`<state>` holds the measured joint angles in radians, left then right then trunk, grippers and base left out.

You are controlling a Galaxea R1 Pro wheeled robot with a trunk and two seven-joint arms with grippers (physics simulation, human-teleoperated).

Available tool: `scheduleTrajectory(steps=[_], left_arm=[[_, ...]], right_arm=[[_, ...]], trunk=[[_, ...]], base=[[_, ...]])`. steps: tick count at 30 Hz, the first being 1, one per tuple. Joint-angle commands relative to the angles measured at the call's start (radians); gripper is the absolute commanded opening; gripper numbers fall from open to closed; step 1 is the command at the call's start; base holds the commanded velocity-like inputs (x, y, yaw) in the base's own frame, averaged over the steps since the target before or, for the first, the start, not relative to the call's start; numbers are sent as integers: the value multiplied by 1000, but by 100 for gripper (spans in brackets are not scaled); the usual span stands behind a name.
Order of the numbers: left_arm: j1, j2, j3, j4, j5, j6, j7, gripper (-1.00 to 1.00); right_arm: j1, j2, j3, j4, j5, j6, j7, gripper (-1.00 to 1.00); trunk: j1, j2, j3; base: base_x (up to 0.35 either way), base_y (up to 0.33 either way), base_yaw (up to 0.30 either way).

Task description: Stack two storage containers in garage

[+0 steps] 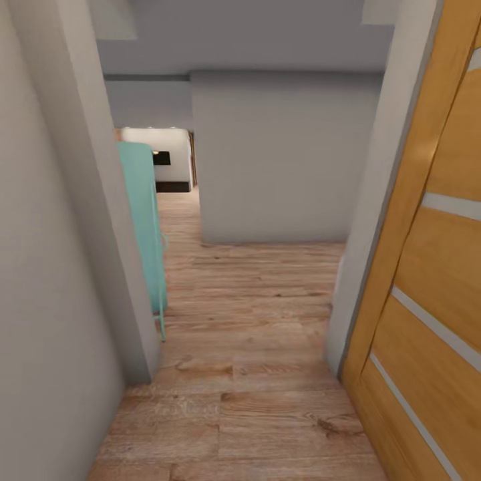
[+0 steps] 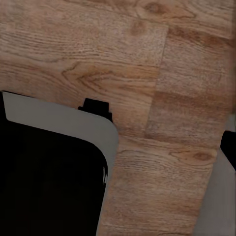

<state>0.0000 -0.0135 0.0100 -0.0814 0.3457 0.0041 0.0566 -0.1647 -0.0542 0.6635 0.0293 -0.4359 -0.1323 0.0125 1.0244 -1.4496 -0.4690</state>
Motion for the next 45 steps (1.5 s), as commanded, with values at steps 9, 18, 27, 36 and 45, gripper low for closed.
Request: scheduleTrajectory(steps=[9, 18, 27, 36, 45], left_arm=[[0, 0, 1, -1, 5, 0, 3, 100], [0, 0, 0, -2, 4, 0, 3, 100], [-3, 22, -1, -63, 3, 55, 4, 100], [-3, 24, -1, -73, 3, 80, 3, 100], [-3, 20, -1, -57, 4, 73, 3, 100]], right_arm=[[-1, 1, 10, 3, -7, -3, 1, 100], [-1, 1, 9, 3, -8, -3, 2, 100], [-1, 2, 8, 4, -9, -3, 13, 100], [-1, 2, 7, 3, -10, -5, 7, 100], [-1, 19, 5, 1, -7, -3, 1, 100]], trunk=[[1, 0, -1], [1, 0, -1], [1, 0, -1], [1, 0, -1], [1, 0, -1]], base=[[323, 0, 0], [323, 0, 0], [323, 0, 0], [323, 0, 0], [323, 0, 0]])
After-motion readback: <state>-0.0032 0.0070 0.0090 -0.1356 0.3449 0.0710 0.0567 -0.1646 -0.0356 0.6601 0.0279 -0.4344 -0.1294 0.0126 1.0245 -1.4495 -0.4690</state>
